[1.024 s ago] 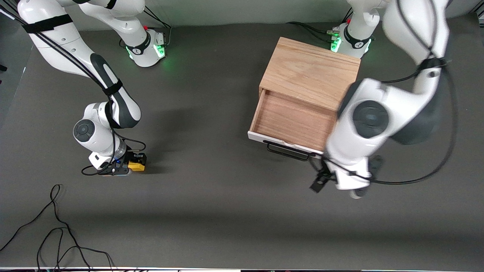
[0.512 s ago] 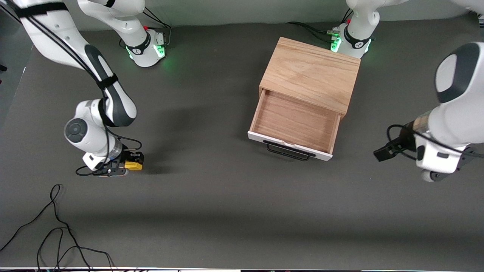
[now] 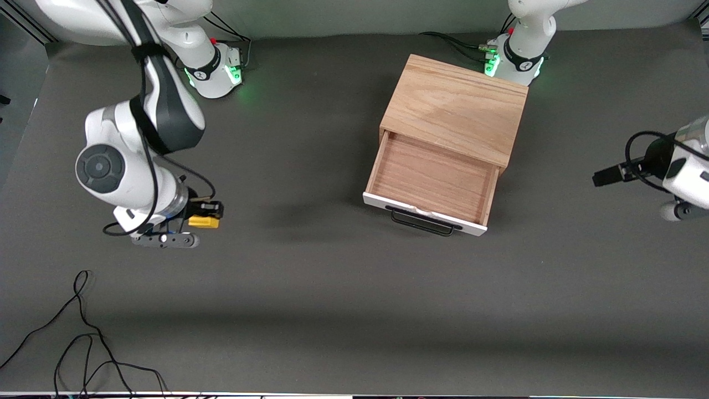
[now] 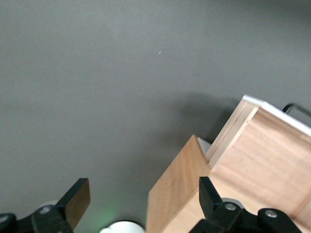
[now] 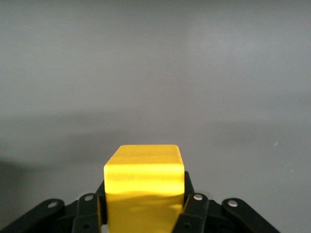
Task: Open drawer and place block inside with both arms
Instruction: 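Lift the yellow cube with the right gripper and carry it over the drawer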
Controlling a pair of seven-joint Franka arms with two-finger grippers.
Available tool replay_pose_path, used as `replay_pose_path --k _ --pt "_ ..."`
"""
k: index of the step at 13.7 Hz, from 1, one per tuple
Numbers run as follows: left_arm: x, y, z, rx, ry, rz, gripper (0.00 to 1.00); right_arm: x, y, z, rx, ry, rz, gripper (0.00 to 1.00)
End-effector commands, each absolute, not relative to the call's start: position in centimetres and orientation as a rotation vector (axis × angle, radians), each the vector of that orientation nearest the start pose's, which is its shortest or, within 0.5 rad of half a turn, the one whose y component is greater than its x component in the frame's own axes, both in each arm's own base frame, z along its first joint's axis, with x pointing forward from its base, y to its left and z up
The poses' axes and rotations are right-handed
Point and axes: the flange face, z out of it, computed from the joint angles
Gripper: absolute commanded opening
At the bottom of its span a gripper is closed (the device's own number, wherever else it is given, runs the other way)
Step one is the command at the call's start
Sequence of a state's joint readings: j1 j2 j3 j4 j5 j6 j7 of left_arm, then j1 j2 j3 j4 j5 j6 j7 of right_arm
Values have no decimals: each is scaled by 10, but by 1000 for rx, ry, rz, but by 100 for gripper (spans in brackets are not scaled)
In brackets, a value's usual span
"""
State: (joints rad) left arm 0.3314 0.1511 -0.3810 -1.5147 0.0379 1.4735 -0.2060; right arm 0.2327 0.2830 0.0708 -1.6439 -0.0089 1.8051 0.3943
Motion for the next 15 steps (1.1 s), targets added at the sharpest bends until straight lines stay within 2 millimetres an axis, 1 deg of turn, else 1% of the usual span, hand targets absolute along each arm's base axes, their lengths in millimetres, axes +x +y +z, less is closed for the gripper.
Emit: replay_pose_path --k 1,3,4,6,8,9,10,11,12,14,15 --pt "553 -8 562 -3112 -50 261 100 603 233 504 -3098 249 181 22" --pt "541 -15 566 -3092 -36 213 100 595 268 536 -3037 316 122 22" --pt "538 -17 567 -3086 -32 209 100 590 287 546 -3023 326 100 22" --pt "540 -13 567 -3095 -39 196 100 585 329 549 -3003 387 78 22" --pt "544 -11 570 -3103 -43 156 100 584 384 547 -2963 473 52 22" --pt "546 -10 572 -3107 -46 143 100 580 412 544 -2945 492 47 22" --pt "549 -9 576 -3112 -46 134 100 572 440 540 -2925 513 48 22" --pt "552 -8 580 -3118 -25 126 100 566 463 537 -2891 556 43 22" --pt "553 -5 581 -3122 -18 124 100 555 484 536 -2857 559 39 22" --pt "553 -3 582 -3123 -23 117 100 546 508 520 -2835 505 69 21" --pt "553 -5 582 -3123 -18 112 100 546 514 511 -2827 500 77 20"
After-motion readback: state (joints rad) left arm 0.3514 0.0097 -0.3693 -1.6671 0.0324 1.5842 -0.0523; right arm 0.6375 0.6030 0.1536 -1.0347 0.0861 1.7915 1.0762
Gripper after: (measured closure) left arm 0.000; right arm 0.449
